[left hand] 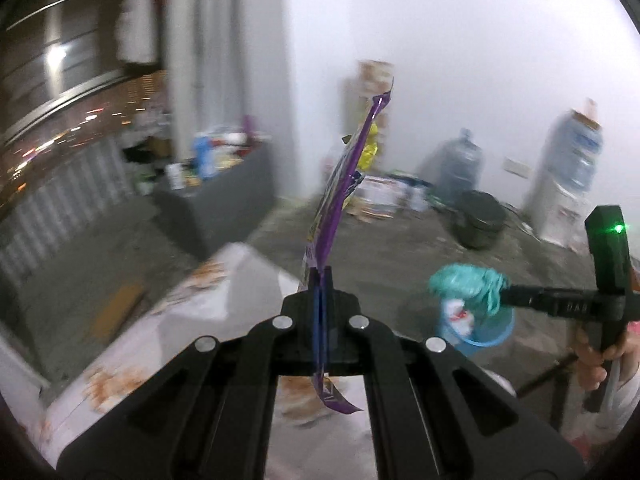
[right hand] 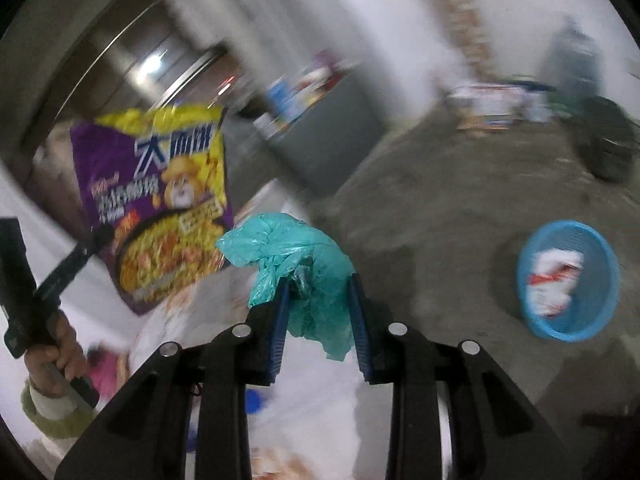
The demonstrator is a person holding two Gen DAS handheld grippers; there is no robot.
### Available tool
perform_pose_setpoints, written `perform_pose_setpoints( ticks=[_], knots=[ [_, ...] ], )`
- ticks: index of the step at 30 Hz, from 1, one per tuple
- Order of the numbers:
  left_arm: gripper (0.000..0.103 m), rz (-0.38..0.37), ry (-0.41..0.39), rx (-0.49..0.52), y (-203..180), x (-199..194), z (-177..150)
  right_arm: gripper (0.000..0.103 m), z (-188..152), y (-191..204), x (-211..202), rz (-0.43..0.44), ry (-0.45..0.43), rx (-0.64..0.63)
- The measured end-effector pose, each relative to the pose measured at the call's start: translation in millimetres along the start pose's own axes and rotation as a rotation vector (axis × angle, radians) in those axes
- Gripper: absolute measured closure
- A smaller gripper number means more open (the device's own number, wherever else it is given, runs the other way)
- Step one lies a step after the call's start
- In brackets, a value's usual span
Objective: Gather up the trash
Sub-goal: 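Carry both bags over the blue wastebasket and open both grippers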
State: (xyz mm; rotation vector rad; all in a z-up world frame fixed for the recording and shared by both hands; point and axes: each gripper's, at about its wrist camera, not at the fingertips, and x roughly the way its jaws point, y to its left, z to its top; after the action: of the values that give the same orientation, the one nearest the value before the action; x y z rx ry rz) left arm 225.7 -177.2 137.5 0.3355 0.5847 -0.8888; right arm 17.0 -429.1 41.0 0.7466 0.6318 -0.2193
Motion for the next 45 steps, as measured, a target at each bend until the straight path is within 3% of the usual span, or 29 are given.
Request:
perform_pose_setpoints(
  ticks=[5,10,14,17,23,24,25,26,27,28,29,32,35,39,45],
  knots=[
    [0.103,-0.172,0.103,0.047,-77.7,64.3,28.8,0.074,-8.6,-96.3,-58.1,-0.11,-0.111,0.211],
    [0.103,-0.281,0.242,0.041,-158.0,139.5,34.7,0.074,-31.2,-175.6,-75.9,-0.17,-0.131,0.397],
    [0.103,-0.356,0.339,0.038,-217.3,200.7,20.5,0.074,-50.1,-227.6,-60.5,-0.207,-0.118,0.544],
    [0.103,-0.409,0.366,0.066,-256.2,240.4,4.3,0.074,-61.1,-269.0,-45.9,-0.222,-0.108,0.648],
    [0.102,-0.418,0.409,0.167,-327.7,319.9,-26.9,0.073,-69.0,-334.7,-4.6,-0.229,-0.06,0.799],
    [0.1,-0.412,0.406,0.182,-335.8,329.2,-31.3,0.07,-68.2,-346.5,5.7,-0.223,-0.045,0.817],
    [0.083,-0.407,0.424,0.198,-347.5,346.5,-40.7,0.07,-67.5,-357.2,16.2,-0.216,-0.033,0.836],
    [0.056,-0.393,0.457,0.205,-357.1,363.4,-49.3,0.065,-67.4,-370.9,31.9,-0.215,-0.018,0.855],
    [0.048,-0.358,0.48,0.212,-365.4,380.6,-61.2,0.061,-68.4,-380.3,38.9,-0.229,-0.016,0.87],
    [0.048,-0.333,0.483,0.211,-368.3,391.3,-68.5,0.059,-71.2,-391.2,48.9,-0.255,-0.014,0.89],
    [0.048,-0.317,0.492,0.211,-367.9,396.1,-74.2,0.054,-74.5,-400.8,56.8,-0.268,-0.009,0.908],
    [0.048,-0.309,0.529,0.208,-365.6,402.4,-81.5,0.053,-89.6,-418.5,69.0,-0.266,0.004,0.973],
    [0.043,-0.313,0.474,0.235,-355.1,386.4,-68.2,0.046,-93.3,-413.8,61.2,-0.263,-0.024,0.937],
    [0.041,-0.309,0.407,0.258,-342.3,360.0,-39.2,0.046,-95.8,-405.2,49.5,-0.279,-0.035,0.902],
    [0.041,-0.319,0.319,0.288,-317.3,284.9,-0.6,0.046,-81.7,-372.6,20.9,-0.277,-0.089,0.814]
  ],
)
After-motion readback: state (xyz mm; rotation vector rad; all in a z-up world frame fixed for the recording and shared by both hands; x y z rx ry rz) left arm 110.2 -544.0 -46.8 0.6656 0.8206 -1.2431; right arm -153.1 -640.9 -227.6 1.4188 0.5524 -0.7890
